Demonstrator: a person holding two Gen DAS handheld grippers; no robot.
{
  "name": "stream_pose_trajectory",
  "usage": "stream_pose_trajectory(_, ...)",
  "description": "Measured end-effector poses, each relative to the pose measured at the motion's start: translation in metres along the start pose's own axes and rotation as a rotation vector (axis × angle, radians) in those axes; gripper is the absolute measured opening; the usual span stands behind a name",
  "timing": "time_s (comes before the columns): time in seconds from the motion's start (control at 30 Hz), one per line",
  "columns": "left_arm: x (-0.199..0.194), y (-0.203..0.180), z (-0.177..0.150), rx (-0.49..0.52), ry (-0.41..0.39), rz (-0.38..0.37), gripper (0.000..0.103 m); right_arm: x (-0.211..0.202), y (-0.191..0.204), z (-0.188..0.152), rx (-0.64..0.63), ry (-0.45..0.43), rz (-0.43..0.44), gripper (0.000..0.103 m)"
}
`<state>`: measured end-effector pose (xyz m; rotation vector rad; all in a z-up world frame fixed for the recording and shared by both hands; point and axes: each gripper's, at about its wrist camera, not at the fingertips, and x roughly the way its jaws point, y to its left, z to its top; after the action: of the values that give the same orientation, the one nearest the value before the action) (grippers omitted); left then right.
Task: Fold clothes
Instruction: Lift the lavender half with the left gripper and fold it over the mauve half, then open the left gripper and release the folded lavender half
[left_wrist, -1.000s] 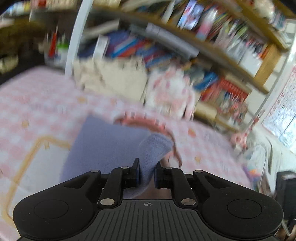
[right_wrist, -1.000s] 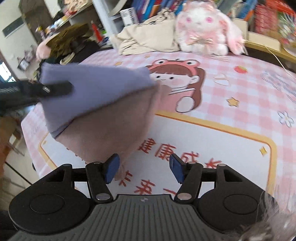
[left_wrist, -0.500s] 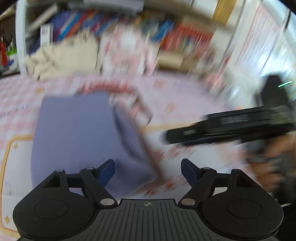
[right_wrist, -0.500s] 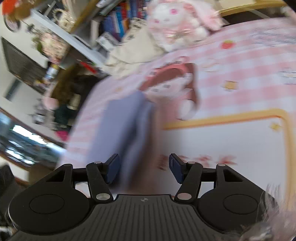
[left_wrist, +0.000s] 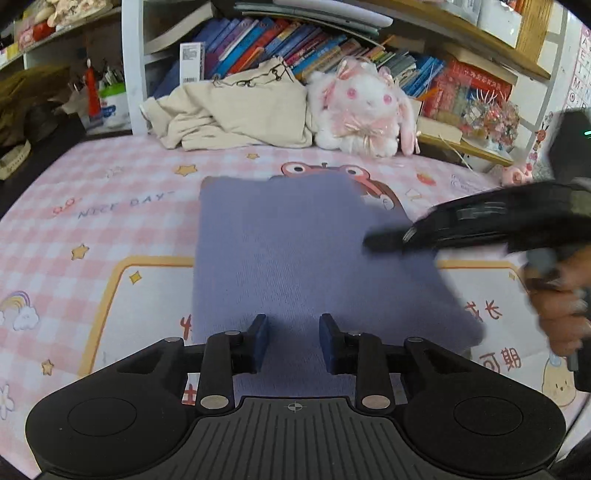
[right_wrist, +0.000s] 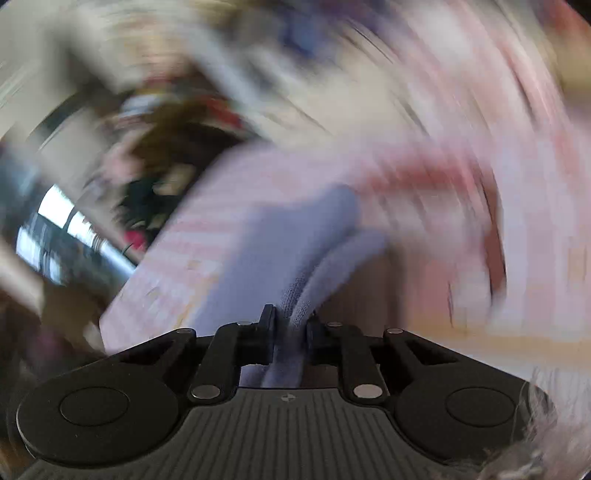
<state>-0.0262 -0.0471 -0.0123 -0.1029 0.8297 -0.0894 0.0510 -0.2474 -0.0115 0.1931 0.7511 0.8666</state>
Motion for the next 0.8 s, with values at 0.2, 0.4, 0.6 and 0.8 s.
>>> stream_pose_trajectory(0.2, 0.002, 0.0, -0.003, 0.015, 0.023, -0.018, 0.034, 0.032, -0.036, -0.016, 0.122, 0.133, -0.133, 0.023)
stream_pose_trajectory(0.4, -0.02, 0.001, 0.0, 0.036, -0.017, -0.05, 0.035, 0.001, -0.057, -0.013, 0.332, 0.133, -0.002, 0.05)
stream_pose_trajectory(0.6, -0.003, 0.006, -0.002, 0.003, 0.025, -0.063, 0.034, 0.012, -0.034, -0.017, 0.316, 0.182, -0.027, 0.014)
stream_pose_trajectory(0.8, 0.006, 0.012, -0.003, -0.049, 0.04, -0.084, 0.034, -0.004, 0.0, -0.019, 0.058, 0.116, -0.106, 0.012)
